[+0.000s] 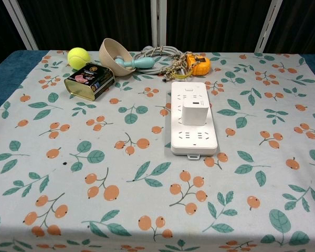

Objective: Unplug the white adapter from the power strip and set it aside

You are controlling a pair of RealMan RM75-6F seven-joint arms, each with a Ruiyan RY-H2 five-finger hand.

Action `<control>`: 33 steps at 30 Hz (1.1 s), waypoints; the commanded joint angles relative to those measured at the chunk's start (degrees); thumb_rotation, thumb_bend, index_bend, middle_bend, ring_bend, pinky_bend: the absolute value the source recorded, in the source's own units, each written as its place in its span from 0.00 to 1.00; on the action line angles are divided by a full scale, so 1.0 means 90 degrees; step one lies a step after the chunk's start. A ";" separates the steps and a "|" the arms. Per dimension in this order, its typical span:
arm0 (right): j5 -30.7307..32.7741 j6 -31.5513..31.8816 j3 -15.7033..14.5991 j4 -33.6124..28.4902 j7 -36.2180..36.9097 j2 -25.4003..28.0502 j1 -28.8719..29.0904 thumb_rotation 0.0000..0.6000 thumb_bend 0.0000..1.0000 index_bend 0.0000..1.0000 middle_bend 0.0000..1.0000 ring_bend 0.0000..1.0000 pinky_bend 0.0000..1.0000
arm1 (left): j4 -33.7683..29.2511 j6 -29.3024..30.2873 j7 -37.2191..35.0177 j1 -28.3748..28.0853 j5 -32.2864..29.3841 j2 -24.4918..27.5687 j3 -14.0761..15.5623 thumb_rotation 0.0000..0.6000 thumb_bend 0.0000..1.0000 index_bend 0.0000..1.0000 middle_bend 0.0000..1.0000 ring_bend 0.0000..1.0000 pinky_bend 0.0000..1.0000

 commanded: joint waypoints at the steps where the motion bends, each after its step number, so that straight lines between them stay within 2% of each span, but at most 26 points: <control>1: 0.0033 -0.0092 0.0040 -0.0010 -0.0041 -0.0032 0.0059 1.00 0.28 0.00 0.05 0.00 0.00 | 0.0029 -0.0052 -0.0007 -0.0006 -0.0048 -0.0042 -0.0016 1.00 0.25 0.08 0.10 0.03 0.00; 11: 0.0187 -0.0461 0.0172 -0.0099 -0.0199 -0.0101 0.0306 1.00 0.28 0.00 0.06 0.00 0.00 | 0.0073 -0.0140 0.0004 0.0002 -0.0112 -0.0080 -0.0050 1.00 0.25 0.08 0.10 0.03 0.00; 15: 0.0095 -0.0675 0.0233 -0.0257 -0.0073 0.0025 0.0517 1.00 0.28 0.00 0.08 0.00 0.02 | -0.0033 -0.0310 0.0050 -0.0224 0.0296 0.0015 0.0010 1.00 0.25 0.10 0.11 0.03 0.01; 18: 0.0019 -0.0996 0.0333 -0.0562 0.0037 0.0279 0.0809 1.00 0.28 0.00 0.10 0.00 0.06 | -0.0143 -0.0574 0.0029 -0.0558 0.0823 0.0051 0.0082 1.00 0.25 0.12 0.12 0.03 0.05; 22: 0.0064 -0.1659 0.0527 -0.1052 -0.0251 0.0561 0.1329 1.00 0.28 0.00 0.12 0.00 0.08 | -0.0316 -0.1196 0.0039 -0.1174 0.1562 0.0038 0.0202 1.00 0.25 0.17 0.15 0.03 0.10; 26: 0.0350 -0.2616 0.0734 -0.1417 -0.0571 0.0575 0.2000 1.00 0.28 0.00 0.13 0.00 0.13 | -0.0490 -0.2144 0.0094 -0.1945 0.2085 -0.0124 0.0269 1.00 0.25 0.19 0.17 0.05 0.12; 33: 0.1361 -0.3919 0.1076 -0.1515 -0.1120 0.0154 0.2981 1.00 0.27 0.00 0.17 0.01 0.18 | -0.0520 -0.3681 0.0235 -0.3148 0.2276 -0.0744 0.0108 1.00 0.26 0.20 0.21 0.10 0.17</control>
